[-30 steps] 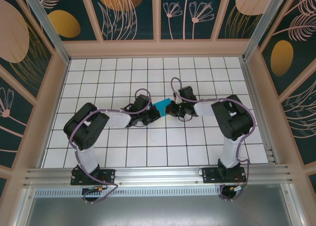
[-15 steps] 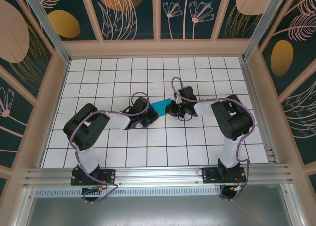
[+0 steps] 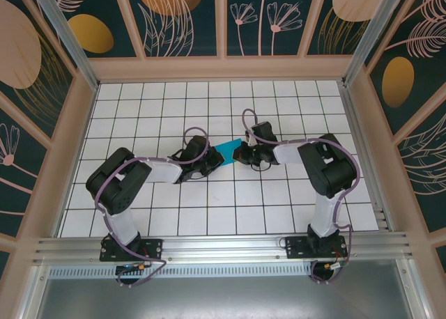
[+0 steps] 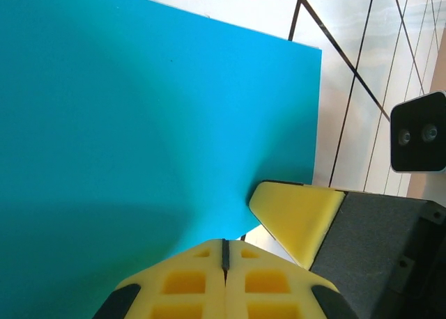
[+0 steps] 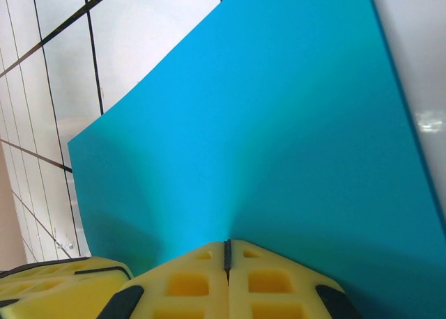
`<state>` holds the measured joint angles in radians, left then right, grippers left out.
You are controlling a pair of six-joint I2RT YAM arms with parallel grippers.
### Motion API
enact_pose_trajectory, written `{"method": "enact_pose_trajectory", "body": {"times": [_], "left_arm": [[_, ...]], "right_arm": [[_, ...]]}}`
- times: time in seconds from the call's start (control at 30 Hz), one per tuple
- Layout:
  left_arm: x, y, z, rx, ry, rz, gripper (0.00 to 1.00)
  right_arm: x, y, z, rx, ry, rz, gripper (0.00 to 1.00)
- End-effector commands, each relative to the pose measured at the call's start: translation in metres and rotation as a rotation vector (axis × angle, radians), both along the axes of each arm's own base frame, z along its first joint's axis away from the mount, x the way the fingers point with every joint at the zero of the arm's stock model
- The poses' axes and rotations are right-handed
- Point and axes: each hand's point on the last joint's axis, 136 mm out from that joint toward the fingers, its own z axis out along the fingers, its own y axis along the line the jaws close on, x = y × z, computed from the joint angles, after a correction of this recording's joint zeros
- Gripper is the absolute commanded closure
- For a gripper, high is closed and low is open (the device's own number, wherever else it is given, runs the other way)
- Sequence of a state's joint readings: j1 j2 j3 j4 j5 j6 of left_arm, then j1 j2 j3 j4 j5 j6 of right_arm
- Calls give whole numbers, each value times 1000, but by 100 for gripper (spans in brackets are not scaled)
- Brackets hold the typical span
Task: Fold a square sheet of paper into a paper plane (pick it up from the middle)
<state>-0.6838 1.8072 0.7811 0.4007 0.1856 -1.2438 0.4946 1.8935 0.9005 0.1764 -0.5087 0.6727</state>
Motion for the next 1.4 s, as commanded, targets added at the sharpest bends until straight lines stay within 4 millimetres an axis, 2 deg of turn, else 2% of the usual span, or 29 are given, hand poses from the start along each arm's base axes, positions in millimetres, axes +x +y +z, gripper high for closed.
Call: {"method": "enact_pose_trajectory", "body": {"times": [0.0,0.17,0.37,0.6,0.8,0.9,0.97,1.1,1.27,1.37], "left_arm": [[7,-2,-6,0,19,23,100],[5,11,-19,69,39,61,100],[-8,30,-37,130,88,99,100],[-21,56,-43,190,100,160,100],[-36,79,-58,205,145,193,100],[-39,94,-59,216,152,226,100],[-35,102,-50,232,127,243,100],[-33,117,-45,273,113,258,100],[-29,117,-36,281,87,235,100],[-19,113,-21,279,43,206,100]], "right_arm": [[-29,-36,-63,-198,153,-65,100],[-30,-37,-64,-202,157,-66,100],[-32,-37,-66,-203,163,-66,100],[-35,-49,-75,-264,177,-84,100],[-36,-59,-81,-290,177,-89,100],[-36,-65,-82,-302,176,-97,100],[-36,-68,-82,-310,173,-99,100],[-34,-70,-82,-315,167,-100,100],[-29,-66,-76,-297,149,-93,100],[-17,-54,-58,-254,103,-73,100]]}}
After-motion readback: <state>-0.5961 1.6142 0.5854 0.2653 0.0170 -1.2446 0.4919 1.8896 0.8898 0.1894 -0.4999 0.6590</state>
